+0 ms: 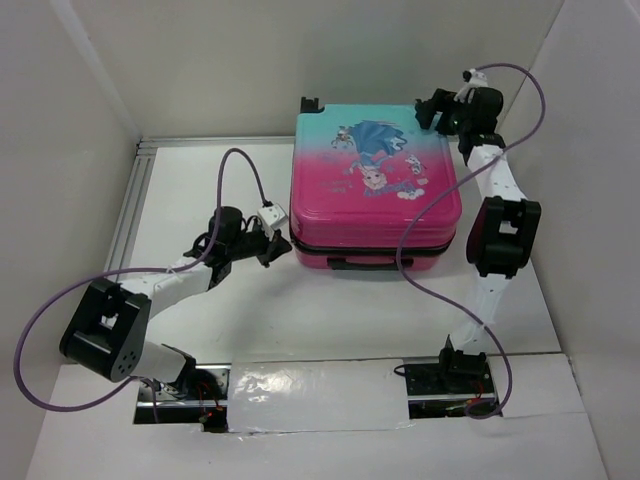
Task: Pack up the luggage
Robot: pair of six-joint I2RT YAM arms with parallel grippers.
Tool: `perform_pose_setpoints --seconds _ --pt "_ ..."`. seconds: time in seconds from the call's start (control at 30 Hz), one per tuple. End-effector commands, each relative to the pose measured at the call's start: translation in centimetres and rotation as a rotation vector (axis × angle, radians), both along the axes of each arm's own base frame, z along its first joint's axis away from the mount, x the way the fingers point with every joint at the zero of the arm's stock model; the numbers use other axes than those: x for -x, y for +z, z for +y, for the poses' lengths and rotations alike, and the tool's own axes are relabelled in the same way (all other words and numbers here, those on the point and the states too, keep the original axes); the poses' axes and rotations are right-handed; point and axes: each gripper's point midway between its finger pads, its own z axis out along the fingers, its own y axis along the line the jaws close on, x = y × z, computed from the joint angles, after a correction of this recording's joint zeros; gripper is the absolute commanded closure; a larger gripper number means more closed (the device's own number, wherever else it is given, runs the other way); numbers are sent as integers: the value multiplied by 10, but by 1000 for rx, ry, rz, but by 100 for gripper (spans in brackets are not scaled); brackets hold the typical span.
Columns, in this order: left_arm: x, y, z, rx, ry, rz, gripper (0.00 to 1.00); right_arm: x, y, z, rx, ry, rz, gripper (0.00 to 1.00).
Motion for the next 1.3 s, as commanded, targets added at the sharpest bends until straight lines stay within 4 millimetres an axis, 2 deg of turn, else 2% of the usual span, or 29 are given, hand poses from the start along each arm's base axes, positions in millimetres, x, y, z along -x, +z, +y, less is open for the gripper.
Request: perform_pose_setpoints --seconds 0.0,0.07,0.1,0.13,0.17,0.2,0.23,0.3,0.33,0.37,0.43,0.47,0.5,0.57,0.6,0.63,0.7,0.73,0.77,0.8,0.83,0.93,0.97,1.03,1.07,1.13,1.2,1.23,1.27 --pt "-37 33 22 -15 91 -170 100 40 -75 132 26 525 195 18" --pt "-45 28 31 -37 102 -146 100 32 -69 140 96 572 154 18" --pt "-53 38 29 -40 98 -171 100 38 -65 147 106 609 158 18" --pt "-58 34 31 -37 93 -156 100 37 -55 155 153 650 111 18" --pt "-65 34 36 -44 104 -163 100 37 -53 154 179 662 96 18" --pt "-71 42 32 -36 94 -172 100 44 -52 163 189 703 99 18" --pt "-77 36 33 -34 89 -156 100 41 -39 166 224 692 71 17" --pt "-86 45 31 -19 72 -163 100 34 -34 156 255 581 120 13" --pt "-85 43 29 -17 60 -152 100 23 -14 143 292 484 109 11" --pt "-84 44 28 -18 48 -158 100 24 -8 131 260 430 144 9" --pt "-85 42 27 -13 38 -158 100 25 27 126 205 381 96 6" --pt "-81 39 26 -11 27 -149 100 33 59 127 160 355 54 4" --pt "-81 41 24 -4 17 -156 100 35 74 126 153 335 19 2" --pt "-73 44 16 18 -21 -157 100 41 110 150 158 326 -92 0" --pt "-72 42 16 18 -22 -157 100 40 114 161 167 320 -115 0" --pt "-66 46 9 31 -43 -157 100 45 124 189 173 342 -144 0" --pt "-57 42 -4 31 -79 -148 100 34 124 211 194 307 -152 0" --pt "-53 46 -8 35 -91 -158 100 38 115 236 210 338 -130 0" --pt "-50 42 -11 29 -93 -148 100 35 112 246 220 328 -126 0" --pt "-48 42 -14 30 -103 -148 100 35 125 259 218 327 -160 0" --pt "-40 39 -19 32 -119 -149 100 36 101 287 253 363 -137 0" --pt "-26 32 -26 47 -142 -114 100 40 80 316 362 336 -149 0" --pt "-21 29 -24 47 -142 -112 100 50 78 344 392 350 -184 0" --pt "-2 35 -35 81 -190 -116 100 53 67 344 503 241 -183 0" --pt "9 31 -38 94 -200 -109 100 58 64 358 552 232 -205 0" --pt "21 31 -45 91 -208 -134 100 53 54 350 612 163 -186 0" --pt "32 35 -48 99 -220 -141 100 54 45 356 606 157 -179 0" --pt "37 30 -51 92 -225 -133 100 56 42 360 603 187 -175 0" --pt "35 35 -50 89 -217 -156 100 57 35 366 604 221 -164 0"
